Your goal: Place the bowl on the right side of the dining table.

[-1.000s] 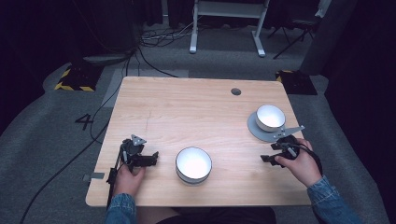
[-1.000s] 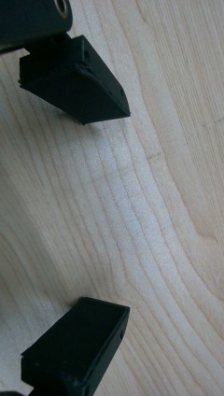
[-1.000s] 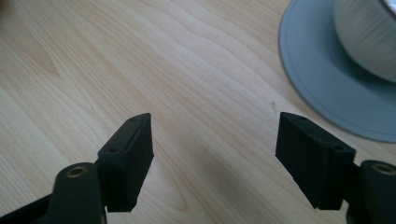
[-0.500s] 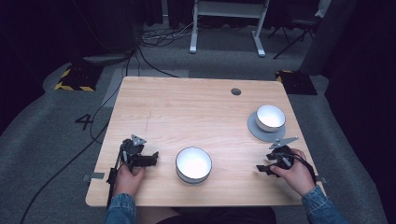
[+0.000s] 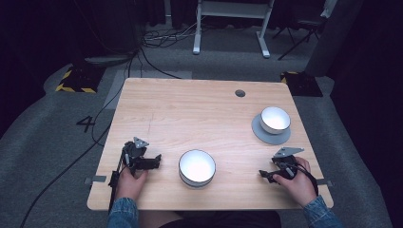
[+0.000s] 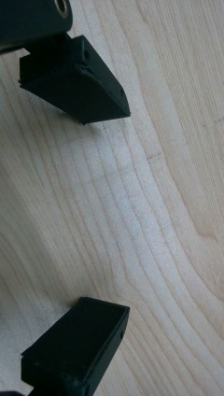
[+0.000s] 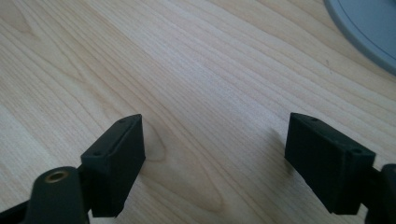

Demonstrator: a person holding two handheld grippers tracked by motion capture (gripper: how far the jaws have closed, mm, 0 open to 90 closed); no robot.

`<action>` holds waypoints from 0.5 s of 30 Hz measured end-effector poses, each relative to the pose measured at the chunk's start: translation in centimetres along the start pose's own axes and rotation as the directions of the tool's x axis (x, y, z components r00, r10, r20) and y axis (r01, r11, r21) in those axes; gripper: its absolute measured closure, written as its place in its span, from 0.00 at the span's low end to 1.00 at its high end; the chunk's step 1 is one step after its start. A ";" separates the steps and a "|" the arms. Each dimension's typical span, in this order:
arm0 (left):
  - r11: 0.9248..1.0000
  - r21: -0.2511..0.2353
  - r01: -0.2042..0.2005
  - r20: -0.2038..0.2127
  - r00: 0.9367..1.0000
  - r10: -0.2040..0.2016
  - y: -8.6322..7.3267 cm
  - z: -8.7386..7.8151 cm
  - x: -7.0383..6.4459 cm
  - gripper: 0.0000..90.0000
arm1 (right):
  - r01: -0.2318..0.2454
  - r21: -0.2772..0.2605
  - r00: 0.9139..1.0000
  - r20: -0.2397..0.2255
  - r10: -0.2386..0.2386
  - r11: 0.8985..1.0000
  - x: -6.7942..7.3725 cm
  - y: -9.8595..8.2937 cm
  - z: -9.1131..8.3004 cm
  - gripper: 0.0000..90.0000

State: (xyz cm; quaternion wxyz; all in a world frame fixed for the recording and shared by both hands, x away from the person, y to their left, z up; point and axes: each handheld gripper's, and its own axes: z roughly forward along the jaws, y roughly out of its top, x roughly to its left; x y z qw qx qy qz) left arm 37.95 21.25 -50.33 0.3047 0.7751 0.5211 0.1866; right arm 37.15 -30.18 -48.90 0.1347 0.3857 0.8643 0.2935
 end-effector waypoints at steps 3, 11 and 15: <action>1.000 -0.005 -0.001 -0.002 1.000 0.001 -0.1 -0.1 0.1 0.10 | -0.012 -0.020 1.000 0.011 0.012 1.000 0.3 -0.2 0.0 0.20; 1.000 -0.004 0.003 -0.004 1.000 -0.003 -0.2 -0.2 0.0 0.10 | -0.019 -0.122 0.999 0.025 0.022 0.992 0.5 -1.5 0.3 0.16; 1.000 -0.004 0.004 -0.004 1.000 -0.004 -0.1 -0.2 0.0 0.10 | -0.021 -0.154 0.999 0.027 0.026 0.988 0.6 -1.8 0.3 0.15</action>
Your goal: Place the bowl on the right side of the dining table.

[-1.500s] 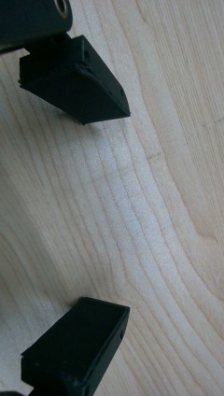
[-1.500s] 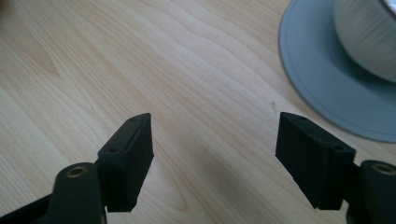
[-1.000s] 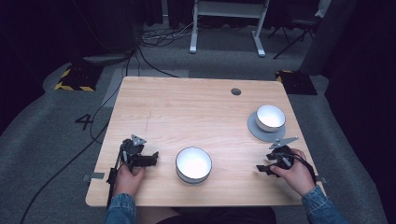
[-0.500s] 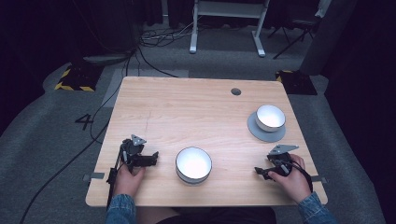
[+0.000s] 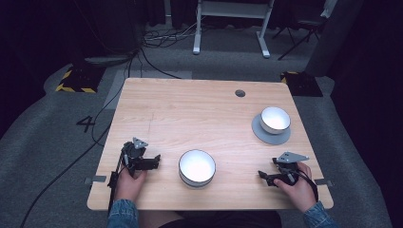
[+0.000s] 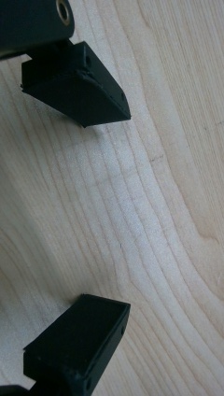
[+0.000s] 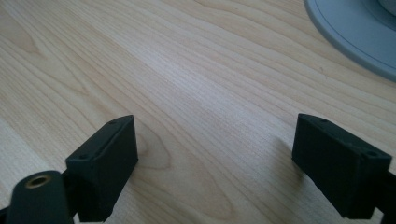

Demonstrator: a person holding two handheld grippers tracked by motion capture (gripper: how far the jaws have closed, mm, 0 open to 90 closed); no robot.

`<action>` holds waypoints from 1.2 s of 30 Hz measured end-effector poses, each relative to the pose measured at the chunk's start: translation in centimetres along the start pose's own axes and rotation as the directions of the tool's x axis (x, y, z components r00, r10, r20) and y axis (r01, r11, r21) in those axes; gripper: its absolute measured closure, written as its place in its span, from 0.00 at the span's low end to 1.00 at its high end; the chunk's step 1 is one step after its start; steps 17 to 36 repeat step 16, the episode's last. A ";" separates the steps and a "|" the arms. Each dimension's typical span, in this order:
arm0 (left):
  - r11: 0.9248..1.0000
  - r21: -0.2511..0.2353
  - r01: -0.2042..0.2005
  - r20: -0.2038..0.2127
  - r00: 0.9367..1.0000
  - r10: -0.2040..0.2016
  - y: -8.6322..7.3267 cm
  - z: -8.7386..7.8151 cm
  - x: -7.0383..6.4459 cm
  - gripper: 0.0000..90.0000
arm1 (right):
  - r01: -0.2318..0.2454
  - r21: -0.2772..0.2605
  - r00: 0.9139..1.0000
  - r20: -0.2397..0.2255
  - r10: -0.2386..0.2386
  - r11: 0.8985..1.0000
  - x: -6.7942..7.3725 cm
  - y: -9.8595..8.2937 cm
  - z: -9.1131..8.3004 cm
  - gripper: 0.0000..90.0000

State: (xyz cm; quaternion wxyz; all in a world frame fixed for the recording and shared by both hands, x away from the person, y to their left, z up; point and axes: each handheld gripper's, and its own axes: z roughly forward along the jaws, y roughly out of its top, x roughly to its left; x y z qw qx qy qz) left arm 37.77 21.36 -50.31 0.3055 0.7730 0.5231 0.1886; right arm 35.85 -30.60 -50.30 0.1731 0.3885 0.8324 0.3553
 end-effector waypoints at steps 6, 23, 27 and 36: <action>1.000 0.004 -0.001 0.000 1.000 0.001 0.0 0.0 0.0 0.10 | -0.006 -0.014 1.000 0.009 0.007 1.000 0.1 -0.1 0.0 0.15; 1.000 0.001 -0.002 -0.001 1.000 0.002 0.0 0.0 0.0 0.10 | -0.008 -0.017 1.000 0.006 0.008 1.000 0.1 -0.2 0.0 0.15; 1.000 0.001 -0.002 -0.001 1.000 0.002 0.0 0.0 0.0 0.10 | -0.008 -0.017 1.000 0.006 0.008 1.000 0.1 -0.2 0.0 0.15; 1.000 0.001 -0.002 -0.001 1.000 0.002 0.0 0.0 0.0 0.10 | -0.008 -0.017 1.000 0.006 0.008 1.000 0.1 -0.2 0.0 0.15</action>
